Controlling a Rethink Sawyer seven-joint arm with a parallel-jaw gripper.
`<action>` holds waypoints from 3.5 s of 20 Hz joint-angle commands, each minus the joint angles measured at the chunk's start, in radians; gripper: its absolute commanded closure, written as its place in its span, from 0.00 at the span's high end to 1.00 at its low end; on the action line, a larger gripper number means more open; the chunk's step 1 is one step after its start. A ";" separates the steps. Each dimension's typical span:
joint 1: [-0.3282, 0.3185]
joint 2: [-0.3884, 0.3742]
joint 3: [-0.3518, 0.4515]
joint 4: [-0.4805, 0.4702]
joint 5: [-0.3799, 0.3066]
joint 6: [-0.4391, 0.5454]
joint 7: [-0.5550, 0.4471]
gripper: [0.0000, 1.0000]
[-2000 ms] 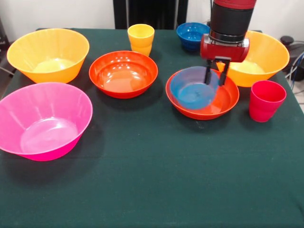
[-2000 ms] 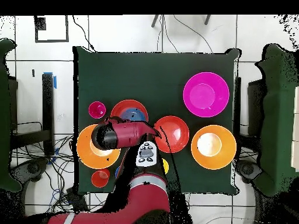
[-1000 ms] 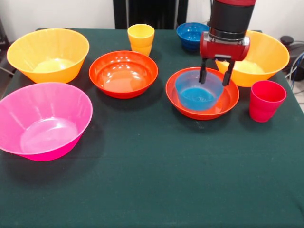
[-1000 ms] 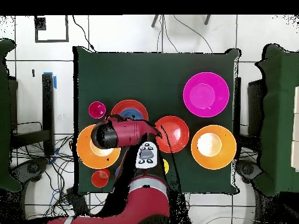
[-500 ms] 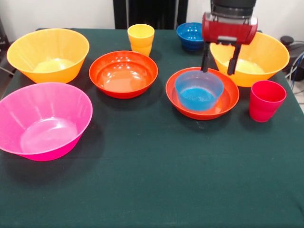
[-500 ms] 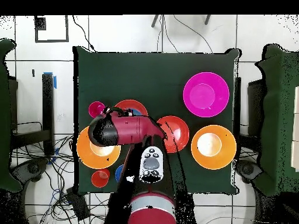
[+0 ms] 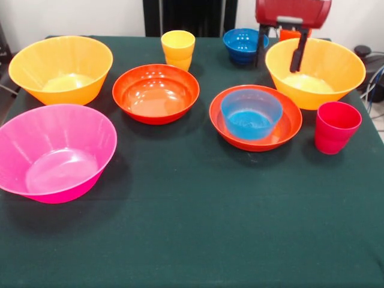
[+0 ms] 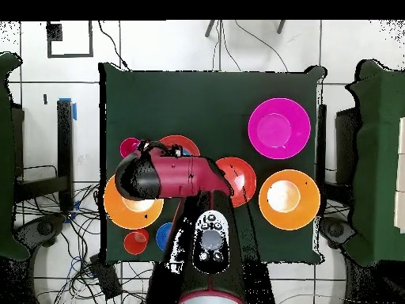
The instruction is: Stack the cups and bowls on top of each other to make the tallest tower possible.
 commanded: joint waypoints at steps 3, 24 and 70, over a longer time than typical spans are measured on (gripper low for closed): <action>-0.088 -0.088 0.091 0.204 -0.028 0.121 -0.015 1.00; -0.373 -0.049 0.196 0.328 -0.253 -0.002 -0.104 1.00; -0.374 0.192 0.266 0.153 -0.522 -0.099 -0.059 1.00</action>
